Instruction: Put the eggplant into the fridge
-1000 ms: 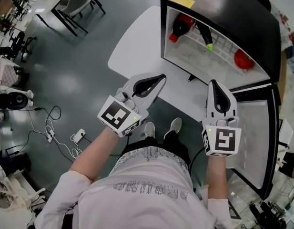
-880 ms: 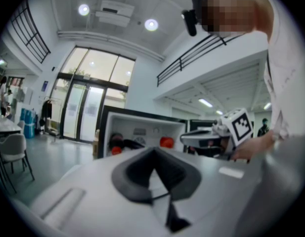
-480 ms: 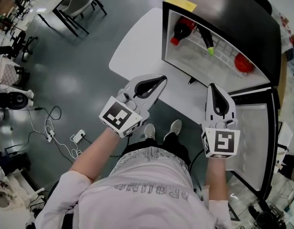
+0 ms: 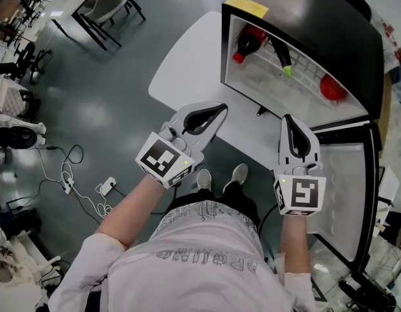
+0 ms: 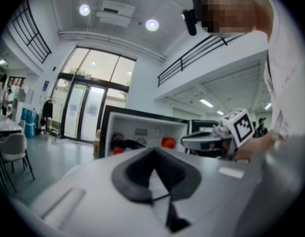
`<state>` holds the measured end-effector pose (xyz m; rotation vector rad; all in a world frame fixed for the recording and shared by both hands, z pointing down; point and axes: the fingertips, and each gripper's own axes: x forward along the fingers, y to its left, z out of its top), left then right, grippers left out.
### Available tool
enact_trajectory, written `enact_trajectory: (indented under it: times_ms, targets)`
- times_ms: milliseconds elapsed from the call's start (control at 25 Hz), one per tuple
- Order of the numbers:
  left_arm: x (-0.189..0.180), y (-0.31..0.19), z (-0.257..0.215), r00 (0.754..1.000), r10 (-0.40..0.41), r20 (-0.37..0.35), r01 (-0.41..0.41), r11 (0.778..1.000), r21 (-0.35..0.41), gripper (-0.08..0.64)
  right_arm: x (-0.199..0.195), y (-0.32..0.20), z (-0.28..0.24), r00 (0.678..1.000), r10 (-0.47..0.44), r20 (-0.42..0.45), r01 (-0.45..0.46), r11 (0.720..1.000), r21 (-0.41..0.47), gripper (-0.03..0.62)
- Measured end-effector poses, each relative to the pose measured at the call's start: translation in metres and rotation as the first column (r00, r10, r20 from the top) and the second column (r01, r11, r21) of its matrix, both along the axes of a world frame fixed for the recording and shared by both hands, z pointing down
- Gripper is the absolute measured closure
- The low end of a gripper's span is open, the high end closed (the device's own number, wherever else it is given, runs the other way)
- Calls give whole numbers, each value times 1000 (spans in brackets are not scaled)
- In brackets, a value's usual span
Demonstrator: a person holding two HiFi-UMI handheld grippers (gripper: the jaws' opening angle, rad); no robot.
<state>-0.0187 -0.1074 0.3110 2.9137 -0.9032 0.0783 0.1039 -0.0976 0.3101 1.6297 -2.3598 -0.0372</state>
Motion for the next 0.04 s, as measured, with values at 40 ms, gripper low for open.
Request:
enact_trajectory:
  times_ms: [40]
  targets:
    - [0, 0, 0, 1000, 0, -1, 0, 1000, 0, 552, 0, 0, 0, 1000, -1, 0, 1, 1000, -2, 588]
